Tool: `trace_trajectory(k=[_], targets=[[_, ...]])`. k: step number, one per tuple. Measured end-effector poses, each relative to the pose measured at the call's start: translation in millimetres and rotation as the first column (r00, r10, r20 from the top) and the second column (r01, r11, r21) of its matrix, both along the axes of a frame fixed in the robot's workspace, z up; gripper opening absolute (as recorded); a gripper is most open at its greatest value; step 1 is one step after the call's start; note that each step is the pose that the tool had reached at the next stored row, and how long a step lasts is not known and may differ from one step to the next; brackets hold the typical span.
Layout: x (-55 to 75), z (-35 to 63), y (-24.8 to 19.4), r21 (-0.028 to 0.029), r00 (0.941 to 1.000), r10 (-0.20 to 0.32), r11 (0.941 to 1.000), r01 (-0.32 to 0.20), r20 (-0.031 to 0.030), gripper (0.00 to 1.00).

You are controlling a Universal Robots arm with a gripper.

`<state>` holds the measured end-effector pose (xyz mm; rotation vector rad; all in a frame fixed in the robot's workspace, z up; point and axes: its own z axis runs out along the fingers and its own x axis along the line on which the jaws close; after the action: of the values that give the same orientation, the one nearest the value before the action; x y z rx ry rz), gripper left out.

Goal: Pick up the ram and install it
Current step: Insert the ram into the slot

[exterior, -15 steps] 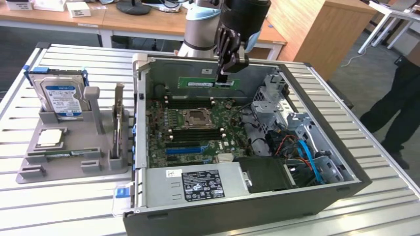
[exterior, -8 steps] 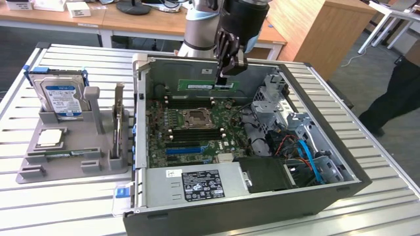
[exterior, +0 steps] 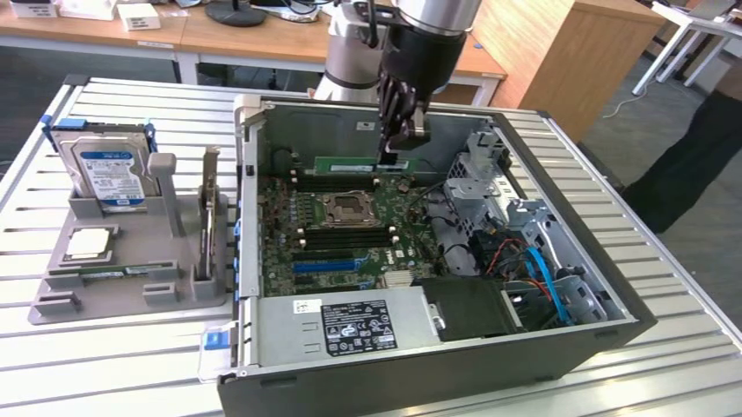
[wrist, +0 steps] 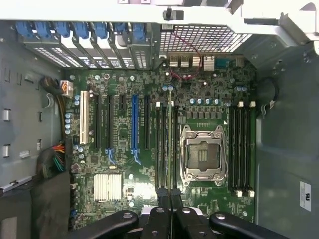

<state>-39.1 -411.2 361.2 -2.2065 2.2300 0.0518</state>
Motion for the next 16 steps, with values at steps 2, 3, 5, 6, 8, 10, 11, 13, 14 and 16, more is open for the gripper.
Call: trace_trajectory(k=[2, 3, 5, 6, 8, 10, 11, 13, 14, 16], targets=[[-0.2, -3.5, 0.0, -0.0001, 1.0, 0.0, 1.0, 0.0, 0.0022, 0.12], [-0.2, -5.3, 0.0, -0.0001, 1.0, 0.0, 1.0, 0.0, 0.0031, 0.12], [-0.3, -8.9, 0.0, -0.0001, 1.0, 0.0, 1.0, 0.0, 0.0046, 0.12], [-0.4, -10.8, 0.0, 0.0001, 1.0, 0.0, 1.0, 0.0, 0.0053, 0.12], [-0.5, -14.4, 0.0, -0.0001, 1.0, 0.0, 1.0, 0.0, 0.0067, 0.12], [-0.7, -17.5, 0.0, 0.0001, 1.0, 0.0, 1.0, 0.0, 0.0078, 0.12], [-0.8, -18.6, 0.0, 0.0, 1.0, 0.0, 1.0, 0.0, 0.0082, 0.12], [-1.0, -20.8, 0.0, 0.0, 1.0, 0.0, 1.0, 0.0, 0.009, 0.12], [-1.2, -21.8, 0.0, -0.0001, 1.0, 0.0, 1.0, 0.0, 0.0092, 0.12], [-1.3, -23.9, 0.0, -0.0001, 1.0, 0.0, 1.0, 0.0, 0.0099, 0.12]])
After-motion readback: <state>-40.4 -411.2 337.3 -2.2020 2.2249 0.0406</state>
